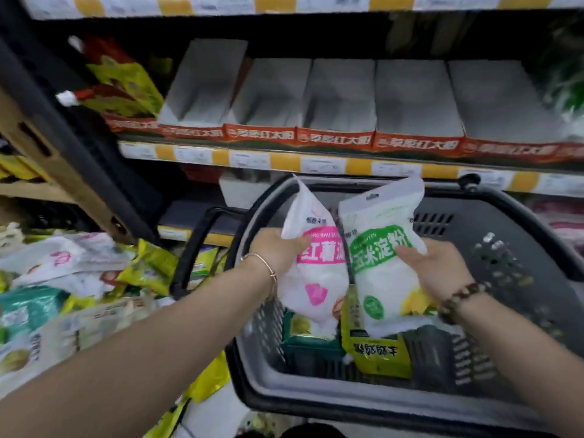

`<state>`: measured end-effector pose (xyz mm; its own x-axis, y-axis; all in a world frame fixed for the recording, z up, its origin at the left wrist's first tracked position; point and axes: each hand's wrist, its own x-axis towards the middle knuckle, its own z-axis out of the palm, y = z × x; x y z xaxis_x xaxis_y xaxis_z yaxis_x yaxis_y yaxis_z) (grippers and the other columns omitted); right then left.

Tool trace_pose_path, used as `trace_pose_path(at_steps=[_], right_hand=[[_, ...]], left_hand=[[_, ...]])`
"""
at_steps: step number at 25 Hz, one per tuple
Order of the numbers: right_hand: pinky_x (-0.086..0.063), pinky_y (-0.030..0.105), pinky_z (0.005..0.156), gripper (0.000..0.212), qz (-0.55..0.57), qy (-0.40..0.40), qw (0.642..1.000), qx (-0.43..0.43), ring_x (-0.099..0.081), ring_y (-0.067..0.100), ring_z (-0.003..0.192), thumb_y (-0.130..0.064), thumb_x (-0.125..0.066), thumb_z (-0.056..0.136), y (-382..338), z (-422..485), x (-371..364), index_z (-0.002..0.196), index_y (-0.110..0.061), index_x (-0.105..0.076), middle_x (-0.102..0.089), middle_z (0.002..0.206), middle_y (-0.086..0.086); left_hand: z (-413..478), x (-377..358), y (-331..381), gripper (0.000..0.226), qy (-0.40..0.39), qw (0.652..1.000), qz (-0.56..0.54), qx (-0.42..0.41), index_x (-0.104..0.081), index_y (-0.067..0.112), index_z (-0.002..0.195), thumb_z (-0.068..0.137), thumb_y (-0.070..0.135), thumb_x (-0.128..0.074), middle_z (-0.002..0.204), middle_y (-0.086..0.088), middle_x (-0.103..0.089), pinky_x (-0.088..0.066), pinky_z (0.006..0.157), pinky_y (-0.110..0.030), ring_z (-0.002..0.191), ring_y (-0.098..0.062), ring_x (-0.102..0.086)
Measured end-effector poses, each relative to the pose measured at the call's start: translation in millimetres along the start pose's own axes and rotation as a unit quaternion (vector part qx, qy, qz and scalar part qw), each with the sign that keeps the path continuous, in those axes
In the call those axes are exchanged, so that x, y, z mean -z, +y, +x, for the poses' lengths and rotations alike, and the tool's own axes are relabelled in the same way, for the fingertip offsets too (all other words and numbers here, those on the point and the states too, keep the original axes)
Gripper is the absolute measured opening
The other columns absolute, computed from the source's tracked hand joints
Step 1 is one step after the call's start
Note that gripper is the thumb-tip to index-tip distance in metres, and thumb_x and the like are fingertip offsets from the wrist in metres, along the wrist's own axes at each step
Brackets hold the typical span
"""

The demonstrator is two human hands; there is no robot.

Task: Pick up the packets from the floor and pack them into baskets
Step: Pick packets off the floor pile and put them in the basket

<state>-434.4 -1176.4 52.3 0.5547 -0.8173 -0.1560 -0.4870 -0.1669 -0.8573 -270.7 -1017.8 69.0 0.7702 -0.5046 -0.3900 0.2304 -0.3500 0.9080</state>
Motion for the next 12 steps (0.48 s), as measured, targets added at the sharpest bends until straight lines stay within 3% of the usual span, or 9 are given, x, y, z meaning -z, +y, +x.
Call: trace_pose_path(at_steps=[1,3,5,7,8,10,12], right_hand=[[-0.048,0.042,0.072,0.030,-0.064,-0.009,0.998,-0.015,-0.062,0.039,0.083,-0.023,-0.061,0.090,12,11,6,0.086,0.007,-0.066,-0.068,0.087,0.024],[-0.039,0.032,0.063,0.028,-0.221,-0.056,0.972,-0.058,-0.056,0.028,0.080,-0.026,-0.058,0.092,37,33,13,0.086,0.000,-0.065,-0.062,0.082,0.015],[-0.044,0.030,0.069,0.033,-0.359,-0.113,0.921,-0.096,-0.056,0.028,0.096,-0.031,-0.055,0.094,61,57,13,0.099,0.001,-0.063,-0.061,0.097,0.017],[-0.041,0.034,0.097,0.056,-0.389,-0.162,0.891,-0.169,-0.044,0.031,0.127,-0.035,-0.053,0.094,94,81,12,0.136,0.001,-0.043,-0.045,0.139,0.019],[-0.036,0.035,0.105,0.065,-0.374,-0.183,0.885,-0.207,-0.036,0.032,0.134,-0.037,-0.053,0.094,111,91,11,0.143,-0.001,-0.031,-0.033,0.149,0.018],[-0.031,0.037,0.110,0.069,-0.321,-0.213,0.884,-0.266,-0.030,0.033,0.138,-0.039,-0.050,0.095,143,104,9,0.147,-0.003,-0.022,-0.023,0.153,0.017],[-0.030,0.039,0.110,0.066,-0.200,-0.219,0.897,-0.328,-0.031,0.034,0.137,-0.034,-0.048,0.097,173,103,-2,0.147,-0.001,-0.020,-0.024,0.153,0.017]], left_hand=[[15,-11,-9,0.020,-0.020,0.993,0.113,-0.006,-0.067,0.003,0.077,0.083,0.022,-0.070,0.092,-0.021,-0.068,-0.051,0.077,-0.039,0.087,-0.031,-0.065],[43,-39,-24,0.039,-0.072,0.933,0.352,-0.015,-0.067,-0.003,0.096,0.085,0.035,-0.066,0.105,-0.022,-0.066,-0.046,0.078,-0.035,0.099,-0.032,-0.062],[62,-69,-32,0.046,-0.124,0.885,0.449,-0.010,-0.063,-0.004,0.107,0.086,0.037,-0.063,0.113,-0.021,-0.063,-0.045,0.080,-0.034,0.103,-0.032,-0.060],[89,-95,-53,0.047,-0.167,0.878,0.449,0.022,-0.059,-0.001,0.116,0.086,0.035,-0.063,0.118,-0.017,-0.061,-0.046,0.083,-0.033,0.106,-0.031,-0.059],[102,-106,-67,0.050,-0.182,0.893,0.408,0.056,-0.058,-0.001,0.119,0.085,0.035,-0.065,0.119,-0.016,-0.061,-0.046,0.087,-0.034,0.106,-0.031,-0.059],[119,-121,-101,0.053,-0.205,0.935,0.253,0.139,-0.059,-0.002,0.119,0.082,0.034,-0.070,0.115,-0.018,-0.064,-0.049,0.093,-0.041,0.103,-0.033,-0.062],[132,-129,-138,0.046,-0.212,0.949,0.122,0.199,-0.065,-0.001,0.110,0.080,0.033,-0.071,0.105,-0.020,-0.068,-0.049,0.092,-0.052,0.097,-0.036,-0.065]])
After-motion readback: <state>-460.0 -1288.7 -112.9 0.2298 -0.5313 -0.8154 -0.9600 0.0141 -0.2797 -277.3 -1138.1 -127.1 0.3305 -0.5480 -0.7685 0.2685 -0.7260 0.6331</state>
